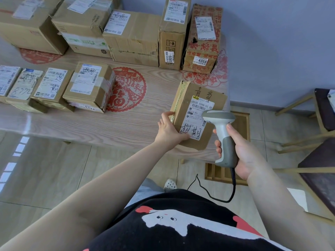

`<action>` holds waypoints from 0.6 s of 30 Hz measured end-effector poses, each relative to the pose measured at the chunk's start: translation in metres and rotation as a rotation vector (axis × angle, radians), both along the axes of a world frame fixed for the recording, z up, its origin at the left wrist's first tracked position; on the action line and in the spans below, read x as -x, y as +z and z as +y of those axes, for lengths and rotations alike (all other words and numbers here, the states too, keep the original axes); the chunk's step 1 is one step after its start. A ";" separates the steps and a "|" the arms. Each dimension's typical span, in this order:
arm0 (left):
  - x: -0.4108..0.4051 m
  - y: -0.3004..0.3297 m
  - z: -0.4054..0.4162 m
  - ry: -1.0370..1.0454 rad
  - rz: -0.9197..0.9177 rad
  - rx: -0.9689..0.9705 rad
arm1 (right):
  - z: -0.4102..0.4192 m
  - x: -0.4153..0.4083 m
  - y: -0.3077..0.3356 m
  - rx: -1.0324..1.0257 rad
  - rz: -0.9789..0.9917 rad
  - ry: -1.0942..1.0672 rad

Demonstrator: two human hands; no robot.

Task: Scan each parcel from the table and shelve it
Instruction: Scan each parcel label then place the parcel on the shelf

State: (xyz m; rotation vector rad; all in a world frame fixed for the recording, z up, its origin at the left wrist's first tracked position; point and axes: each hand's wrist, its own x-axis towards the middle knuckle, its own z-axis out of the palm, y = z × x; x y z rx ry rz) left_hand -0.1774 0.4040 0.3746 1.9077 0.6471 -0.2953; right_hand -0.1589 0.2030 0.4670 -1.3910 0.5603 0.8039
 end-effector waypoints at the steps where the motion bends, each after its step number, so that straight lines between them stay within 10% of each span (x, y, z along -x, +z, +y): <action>1: 0.000 0.001 -0.001 -0.010 0.038 0.016 | 0.000 0.000 0.000 0.003 -0.001 0.000; 18: 0.009 -0.011 -0.001 0.277 0.101 0.383 | 0.007 0.002 0.021 -0.125 -0.097 -0.037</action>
